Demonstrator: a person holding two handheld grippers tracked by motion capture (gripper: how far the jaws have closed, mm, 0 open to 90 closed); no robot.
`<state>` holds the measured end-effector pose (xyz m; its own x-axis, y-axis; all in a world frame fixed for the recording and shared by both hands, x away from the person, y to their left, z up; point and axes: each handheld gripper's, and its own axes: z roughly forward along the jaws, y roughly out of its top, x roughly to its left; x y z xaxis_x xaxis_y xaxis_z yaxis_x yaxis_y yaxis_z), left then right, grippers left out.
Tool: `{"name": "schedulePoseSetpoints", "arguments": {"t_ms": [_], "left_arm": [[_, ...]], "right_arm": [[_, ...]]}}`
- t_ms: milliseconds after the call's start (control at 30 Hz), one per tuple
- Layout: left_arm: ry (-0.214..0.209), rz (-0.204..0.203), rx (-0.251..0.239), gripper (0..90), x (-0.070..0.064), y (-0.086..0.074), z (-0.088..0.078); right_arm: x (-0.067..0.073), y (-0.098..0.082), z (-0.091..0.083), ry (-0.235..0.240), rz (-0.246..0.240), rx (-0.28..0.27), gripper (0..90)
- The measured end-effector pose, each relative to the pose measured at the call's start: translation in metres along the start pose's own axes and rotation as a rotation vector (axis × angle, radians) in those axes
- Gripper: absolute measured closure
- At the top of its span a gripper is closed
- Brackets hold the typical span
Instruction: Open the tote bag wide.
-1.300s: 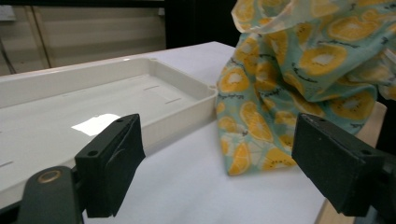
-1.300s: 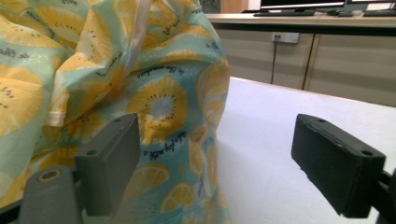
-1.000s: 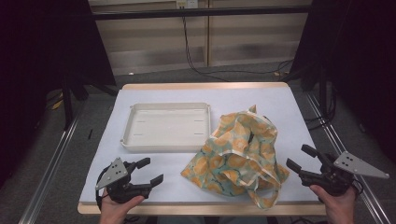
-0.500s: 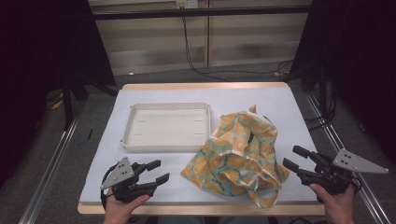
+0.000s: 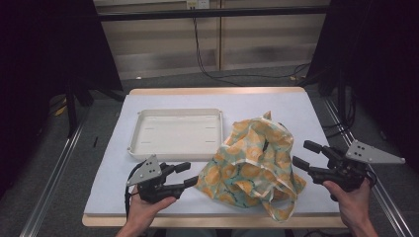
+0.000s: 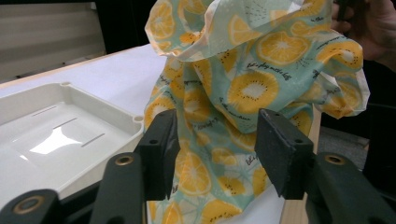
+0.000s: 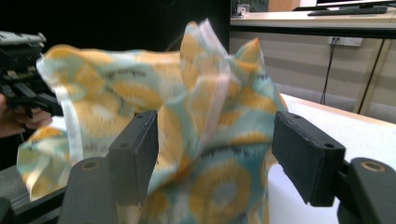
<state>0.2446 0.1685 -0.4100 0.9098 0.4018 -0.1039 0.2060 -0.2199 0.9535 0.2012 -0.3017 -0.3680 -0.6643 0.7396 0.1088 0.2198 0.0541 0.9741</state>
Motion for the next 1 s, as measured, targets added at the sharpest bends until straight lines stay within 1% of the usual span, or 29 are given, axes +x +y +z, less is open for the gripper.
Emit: {"name": "schedulePoseSetpoints", "arguments": {"t_ms": [33, 67, 100, 133, 200, 233, 267, 300, 367, 400, 433, 467, 500, 567, 600, 633, 667, 700, 733, 767, 800, 833, 867, 900, 933, 967, 1000], "left_arm": [[-0.019, -0.009, 0.004, 51.6, 0.0, 0.002, 0.004], [-0.027, -0.005, 0.006, 52.3, 0.001, 0.003, 0.007], [-0.032, 0.001, 0.02, 52.8, 0.001, 0.005, 0.009], [-0.035, 0.002, 0.022, 53.0, 0.0, 0.007, 0.012], [-0.042, 0.007, 0.013, 52.9, -0.002, 0.012, 0.017], [-0.044, 0.011, 0.002, 52.3, -0.003, 0.015, 0.02], [-0.051, 0.015, 0.0, 50.9, -0.003, 0.019, 0.023], [-0.053, 0.027, -0.001, 50.7, -0.004, 0.024, 0.025], [-0.074, 0.036, -0.017, 48.9, -0.005, 0.032, 0.03], [-0.081, 0.028, -0.028, 48.8, -0.005, 0.035, 0.032], [-0.083, 0.031, -0.035, 48.8, -0.005, 0.039, 0.033], [-0.083, 0.031, -0.035, 48.9, -0.005, 0.039, 0.033], [-0.078, 0.051, -0.051, 49.2, -0.005, 0.044, 0.034], [-0.094, 0.042, -0.061, 49.4, -0.004, 0.048, 0.037], [-0.091, 0.044, -0.056, 49.4, -0.005, 0.05, 0.038], [-0.098, 0.051, -0.056, 49.4, -0.006, 0.052, 0.041], [-0.101, 0.059, -0.047, 49.4, -0.007, 0.053, 0.043], [-0.111, 0.066, -0.049, 49.2, -0.008, 0.055, 0.046], [-0.119, 0.061, -0.041, 48.6, -0.009, 0.057, 0.05], [-0.137, 0.049, -0.047, 48.5, -0.01, 0.058, 0.052], [-0.137, 0.049, -0.047, 48.5, -0.01, 0.058, 0.052], [-0.13, 0.066, -0.044, 48.4, -0.011, 0.062, 0.056], [-0.137, 0.059, -0.059, 47.9, -0.011, 0.063, 0.061], [-0.148, 0.063, -0.041, 46.7, -0.011, 0.066, 0.064], [-0.153, 0.07, -0.036, 45.9, -0.013, 0.068, 0.068], [-0.148, 0.085, -0.036, 45.6, -0.015, 0.069, 0.072], [-0.156, 0.088, -0.035, 45.6, -0.016, 0.07, 0.076]], "right_arm": [[-0.001, 0.002, 0.002, 0.004, 0.002, -0.001, 31.8], [-0.001, 0.003, 0.004, -0.003, 0.007, -0.006, 31.2], [-0.002, 0.004, 0.008, 0.006, 0.016, 0.002, 28.1], [-0.002, 0.005, 0.012, 0.01, 0.013, 0.014, 27.0], [-0.001, 0.007, 0.018, 0.012, 0.012, 0.021, 27.0], [0.0, 0.009, 0.02, 0.014, 0.01, 0.019, 27.0], [-0.001, 0.012, 0.021, 0.014, 0.007, 0.017, 27.0], [-0.002, 0.016, 0.023, 0.021, 0.007, 0.011, 27.0], [-0.003, 0.023, 0.026, 0.018, 0.006, 0.008, 27.0], [-0.003, 0.025, 0.028, 0.022, 0.006, 0.012, 27.0], [-0.003, 0.028, 0.031, 0.024, -0.001, 0.014, 27.3], [-0.003, 0.029, 0.032, 0.023, -0.001, 0.011, 27.3], [-0.002, 0.03, 0.035, 0.022, 0.005, 0.007, 30.3], [-0.002, 0.03, 0.038, 0.036, -0.002, 0.012, 31.7], [-0.001, 0.029, 0.04, 0.039, -0.004, 0.011, 33.2], [-0.001, 0.027, 0.042, 0.045, 0.001, 0.011, 34.7], [-0.001, 0.025, 0.044, 0.052, 0.005, 0.019, 36.1], [0.0, 0.023, 0.046, 0.055, 0.007, 0.038, 37.3], [0.0, 0.022, 0.047, 0.06, -0.001, 0.051, 40.3], [0.001, 0.02, 0.048, 0.067, -0.004, 0.053, 44.6], [0.001, 0.02, 0.048, 0.067, -0.004, 0.053, 44.6], [0.001, 0.02, 0.049, 0.08, 0.001, 0.06, 49.1], [0.001, 0.019, 0.049, 0.081, 0.006, 0.058, 52.9], [0.001, 0.019, 0.05, 0.094, 0.009, 0.055, 59.3], [0.001, 0.019, 0.051, 0.103, 0.005, 0.059, 62.1], [0.002, 0.019, 0.051, 0.105, 0.0, 0.06, 66.5], [0.002, 0.018, 0.052, 0.116, 0.001, 0.064, 69.7]]}}
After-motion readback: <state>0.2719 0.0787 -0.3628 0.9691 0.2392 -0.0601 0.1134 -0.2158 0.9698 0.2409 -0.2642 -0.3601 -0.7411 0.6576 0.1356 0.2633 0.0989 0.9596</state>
